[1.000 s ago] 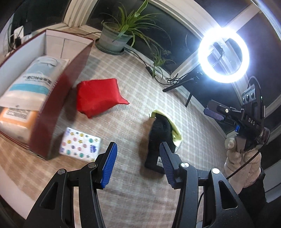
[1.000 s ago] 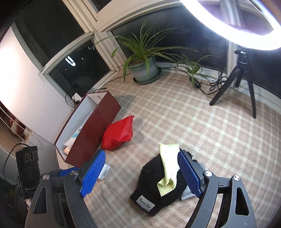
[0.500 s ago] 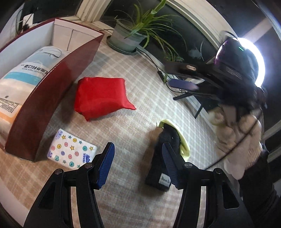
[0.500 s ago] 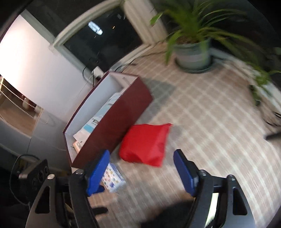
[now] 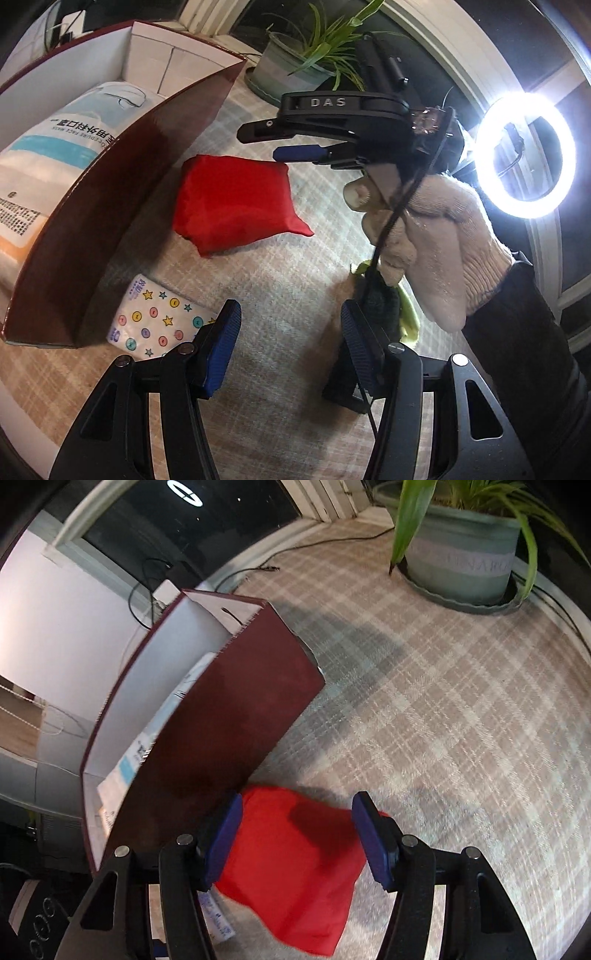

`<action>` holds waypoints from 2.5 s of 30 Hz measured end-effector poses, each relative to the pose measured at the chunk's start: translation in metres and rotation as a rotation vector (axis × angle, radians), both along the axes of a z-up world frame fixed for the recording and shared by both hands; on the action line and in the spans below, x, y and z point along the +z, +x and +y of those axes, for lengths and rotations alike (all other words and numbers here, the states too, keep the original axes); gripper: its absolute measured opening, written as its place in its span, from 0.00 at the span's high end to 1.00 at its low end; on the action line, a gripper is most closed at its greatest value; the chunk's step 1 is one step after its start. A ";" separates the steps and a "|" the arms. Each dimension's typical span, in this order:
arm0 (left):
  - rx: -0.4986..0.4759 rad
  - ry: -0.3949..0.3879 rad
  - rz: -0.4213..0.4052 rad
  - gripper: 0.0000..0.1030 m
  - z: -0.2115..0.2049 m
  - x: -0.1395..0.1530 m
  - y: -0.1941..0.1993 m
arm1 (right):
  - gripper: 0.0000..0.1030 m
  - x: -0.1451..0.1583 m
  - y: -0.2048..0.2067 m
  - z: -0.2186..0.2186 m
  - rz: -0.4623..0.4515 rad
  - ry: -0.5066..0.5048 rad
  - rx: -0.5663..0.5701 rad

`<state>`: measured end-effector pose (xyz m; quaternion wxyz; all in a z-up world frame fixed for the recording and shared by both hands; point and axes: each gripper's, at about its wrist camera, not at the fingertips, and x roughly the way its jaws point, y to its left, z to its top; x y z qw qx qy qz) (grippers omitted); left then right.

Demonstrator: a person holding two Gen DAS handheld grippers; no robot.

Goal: Organize soft objects
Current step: 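Move the right gripper to the red pouch and close on it, then lift the red pouch and carry it over the red box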

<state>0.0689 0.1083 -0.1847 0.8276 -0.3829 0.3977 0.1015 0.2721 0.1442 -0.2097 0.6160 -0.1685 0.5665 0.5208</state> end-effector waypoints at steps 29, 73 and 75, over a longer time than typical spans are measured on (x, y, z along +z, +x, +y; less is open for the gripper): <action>0.095 0.014 0.129 0.46 0.033 -0.035 0.066 | 0.52 -0.035 0.011 -0.023 0.187 -0.051 -0.011; -0.042 0.194 -0.115 0.54 0.026 0.086 -0.021 | 0.59 0.111 -0.087 -0.060 0.057 0.154 -0.097; -0.039 0.199 -0.113 0.54 0.034 0.087 -0.024 | 0.59 0.113 -0.096 -0.048 0.054 0.159 -0.092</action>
